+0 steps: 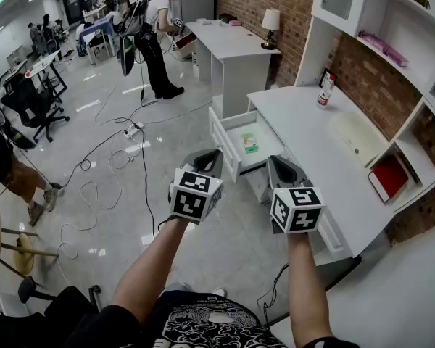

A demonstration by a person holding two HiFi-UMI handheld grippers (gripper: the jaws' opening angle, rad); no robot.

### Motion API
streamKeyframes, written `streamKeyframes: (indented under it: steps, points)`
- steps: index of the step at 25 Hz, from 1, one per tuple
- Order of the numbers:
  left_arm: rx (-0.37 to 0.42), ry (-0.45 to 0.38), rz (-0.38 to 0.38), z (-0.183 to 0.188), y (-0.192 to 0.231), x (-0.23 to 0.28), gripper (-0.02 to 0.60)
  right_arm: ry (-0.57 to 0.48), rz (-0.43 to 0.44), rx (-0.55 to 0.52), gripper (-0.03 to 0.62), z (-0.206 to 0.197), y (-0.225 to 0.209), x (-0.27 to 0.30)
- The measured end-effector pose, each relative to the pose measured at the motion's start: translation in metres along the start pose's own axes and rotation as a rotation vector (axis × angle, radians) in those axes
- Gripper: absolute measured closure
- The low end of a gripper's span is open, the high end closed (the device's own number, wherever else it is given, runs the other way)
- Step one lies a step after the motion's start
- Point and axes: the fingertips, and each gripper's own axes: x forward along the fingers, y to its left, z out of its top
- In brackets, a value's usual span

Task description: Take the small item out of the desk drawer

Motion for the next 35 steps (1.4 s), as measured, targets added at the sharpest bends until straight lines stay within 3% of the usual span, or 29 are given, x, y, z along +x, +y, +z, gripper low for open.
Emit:
streamKeyframes:
  steps: [11,23,35]
  points:
    - [0.002,0.009,-0.015,-0.006,-0.007,0.011,0.577,0.028,-0.004,0.008,0.589,-0.017,-0.008,0.003]
    - [-0.005,-0.002,-0.04,-0.002,0.011,0.033,0.577,0.069,-0.019,-0.004,0.457,-0.021,-0.013,0.029]
    - [-0.028,-0.01,-0.054,0.004,0.078,0.094,0.577,0.141,-0.042,-0.017,0.367,-0.028,-0.03,0.106]
